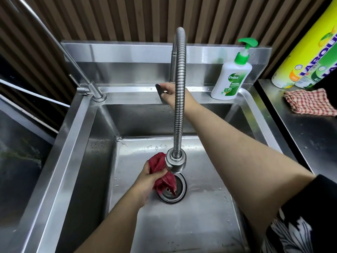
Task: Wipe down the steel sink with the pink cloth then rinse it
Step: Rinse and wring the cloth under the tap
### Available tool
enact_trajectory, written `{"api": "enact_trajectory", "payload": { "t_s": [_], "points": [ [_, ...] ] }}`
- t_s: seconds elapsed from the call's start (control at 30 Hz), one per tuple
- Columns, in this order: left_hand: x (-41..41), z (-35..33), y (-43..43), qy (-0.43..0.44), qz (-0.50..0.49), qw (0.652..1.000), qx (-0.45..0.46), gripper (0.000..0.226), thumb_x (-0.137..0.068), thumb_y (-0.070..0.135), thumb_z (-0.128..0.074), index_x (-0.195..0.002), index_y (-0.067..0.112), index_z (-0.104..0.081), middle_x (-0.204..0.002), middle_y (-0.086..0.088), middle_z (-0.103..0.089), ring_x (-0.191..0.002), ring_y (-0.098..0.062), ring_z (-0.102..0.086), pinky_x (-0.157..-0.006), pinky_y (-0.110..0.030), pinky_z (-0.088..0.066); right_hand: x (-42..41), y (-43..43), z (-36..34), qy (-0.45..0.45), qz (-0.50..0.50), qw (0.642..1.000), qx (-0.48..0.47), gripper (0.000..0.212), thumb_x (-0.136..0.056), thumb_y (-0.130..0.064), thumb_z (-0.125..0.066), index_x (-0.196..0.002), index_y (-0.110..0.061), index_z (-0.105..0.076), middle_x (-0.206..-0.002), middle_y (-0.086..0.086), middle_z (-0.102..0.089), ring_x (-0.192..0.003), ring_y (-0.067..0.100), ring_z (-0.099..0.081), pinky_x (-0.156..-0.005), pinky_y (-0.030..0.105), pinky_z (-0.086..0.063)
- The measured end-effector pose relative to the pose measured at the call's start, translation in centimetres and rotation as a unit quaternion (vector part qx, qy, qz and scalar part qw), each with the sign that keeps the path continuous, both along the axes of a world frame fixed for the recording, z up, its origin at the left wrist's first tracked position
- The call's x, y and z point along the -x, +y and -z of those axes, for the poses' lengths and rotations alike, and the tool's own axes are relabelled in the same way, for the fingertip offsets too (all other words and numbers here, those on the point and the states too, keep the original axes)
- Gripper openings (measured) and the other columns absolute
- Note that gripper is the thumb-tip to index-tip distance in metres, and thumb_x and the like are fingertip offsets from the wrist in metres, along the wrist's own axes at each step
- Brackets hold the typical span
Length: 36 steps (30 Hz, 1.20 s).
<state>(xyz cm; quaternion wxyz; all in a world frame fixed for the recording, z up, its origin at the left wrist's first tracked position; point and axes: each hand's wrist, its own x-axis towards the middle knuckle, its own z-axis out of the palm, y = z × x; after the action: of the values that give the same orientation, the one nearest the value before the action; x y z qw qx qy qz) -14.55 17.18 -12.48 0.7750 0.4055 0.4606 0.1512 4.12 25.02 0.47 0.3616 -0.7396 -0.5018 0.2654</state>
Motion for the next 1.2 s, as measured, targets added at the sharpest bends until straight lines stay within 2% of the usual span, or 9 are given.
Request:
{"api": "enact_trajectory", "payload": {
  "t_s": [0.2,0.37,0.5,0.57,0.77,0.87,1.0,1.1,1.2],
  "points": [
    [-0.1,0.2,0.1,0.004,-0.005,1.0,0.005,0.048,-0.086,-0.001,-0.059,-0.122,0.029,-0.048,-0.114,-0.002,-0.065,-0.097,-0.018,-0.063,-0.079,-0.032,-0.05,0.3,1.0,-2.5,0.223,-0.022,0.974,0.035,0.016,-0.089,-0.002,-0.048,-0.079,-0.01,-0.057,-0.085,0.012,-0.062,-0.033,-0.003,-0.048,-0.034,0.011,-0.034],
    [-0.5,0.0,0.3,0.0,0.007,1.0,0.001,0.052,-0.086,-0.001,-0.059,-0.125,0.031,-0.047,-0.123,-0.004,-0.062,-0.098,-0.018,-0.062,-0.072,-0.023,-0.05,-0.4,-1.1,-1.2,0.258,-0.038,0.965,-0.027,0.011,-0.084,-0.022,-0.051,-0.075,-0.023,-0.056,-0.091,0.01,-0.059,-0.059,0.008,-0.046,-0.063,0.026,-0.035],
    [-0.3,-0.4,0.5,0.004,0.017,1.0,-0.014,0.053,-0.087,0.002,-0.058,-0.13,0.029,-0.046,-0.125,-0.007,-0.061,-0.099,-0.017,-0.06,-0.093,-0.037,-0.045,-0.4,-2.7,-0.3,0.302,0.004,0.951,-0.071,0.018,-0.091,-0.017,-0.056,-0.106,-0.026,-0.058,-0.097,-0.001,-0.059,-0.072,0.007,-0.052,-0.078,0.031,-0.04],
    [0.1,-0.7,0.5,-0.008,0.017,1.0,-0.011,0.051,-0.088,0.005,-0.057,-0.13,0.029,-0.046,-0.121,-0.005,-0.063,-0.093,-0.015,-0.063,-0.084,-0.033,-0.049,0.0,-5.4,1.8,0.301,0.075,0.946,-0.089,0.026,-0.092,-0.017,-0.055,-0.117,-0.023,-0.055,-0.1,-0.006,-0.06,-0.081,0.003,-0.056,-0.082,0.026,-0.042],
    [0.9,-0.6,0.2,-0.032,0.01,0.999,0.025,0.041,-0.091,0.01,-0.053,-0.128,0.026,-0.049,-0.095,0.001,-0.072,-0.074,-0.009,-0.071,-0.055,-0.022,-0.054,2.9,-15.6,11.9,0.391,0.013,0.896,0.212,0.057,-0.074,-0.041,-0.069,-0.126,-0.027,-0.049,-0.115,-0.003,-0.063,-0.11,0.017,-0.056,-0.093,0.038,-0.043],
    [0.7,-0.6,-0.3,-0.036,0.029,0.999,0.002,0.043,-0.092,0.012,-0.05,-0.134,0.019,-0.045,-0.102,-0.002,-0.068,-0.071,-0.006,-0.068,-0.057,-0.021,-0.053,5.4,-16.5,13.1,0.454,-0.04,0.864,0.213,0.054,-0.074,-0.034,-0.073,-0.123,-0.026,-0.051,-0.114,0.004,-0.066,-0.108,0.022,-0.061,-0.101,0.044,-0.041],
    [0.5,-0.9,-0.5,-0.003,0.063,0.997,-0.048,0.043,-0.092,0.012,-0.05,-0.134,0.024,-0.045,-0.111,-0.001,-0.063,-0.077,-0.007,-0.057,-0.09,-0.045,-0.048,6.1,-16.1,13.3,0.459,-0.016,0.867,0.192,0.066,-0.069,-0.016,-0.079,-0.127,-0.014,-0.047,-0.109,0.014,-0.068,-0.098,0.028,-0.066,-0.085,0.037,-0.052],
    [0.6,-1.2,0.0,0.02,0.079,0.994,-0.073,0.034,-0.085,0.01,-0.063,-0.116,0.02,-0.052,-0.092,0.004,-0.062,-0.063,0.001,-0.056,-0.058,-0.015,-0.051,5.7,-16.1,13.5,0.435,-0.035,0.874,0.214,0.076,-0.061,-0.017,-0.082,-0.128,-0.014,-0.046,-0.111,0.015,-0.068,-0.098,0.028,-0.067,-0.084,0.036,-0.055],
    [1.0,-1.5,1.0,0.049,0.11,0.989,-0.087,0.041,-0.068,0.019,-0.076,-0.103,0.014,-0.056,-0.091,-0.001,-0.065,-0.076,-0.01,-0.064,-0.064,-0.022,-0.049,5.6,-15.6,14.1,0.398,-0.049,0.889,0.221,0.078,-0.056,-0.02,-0.086,-0.125,-0.012,-0.051,-0.116,0.015,-0.066,-0.105,0.026,-0.064,-0.096,0.042,-0.049]
  ]
}}
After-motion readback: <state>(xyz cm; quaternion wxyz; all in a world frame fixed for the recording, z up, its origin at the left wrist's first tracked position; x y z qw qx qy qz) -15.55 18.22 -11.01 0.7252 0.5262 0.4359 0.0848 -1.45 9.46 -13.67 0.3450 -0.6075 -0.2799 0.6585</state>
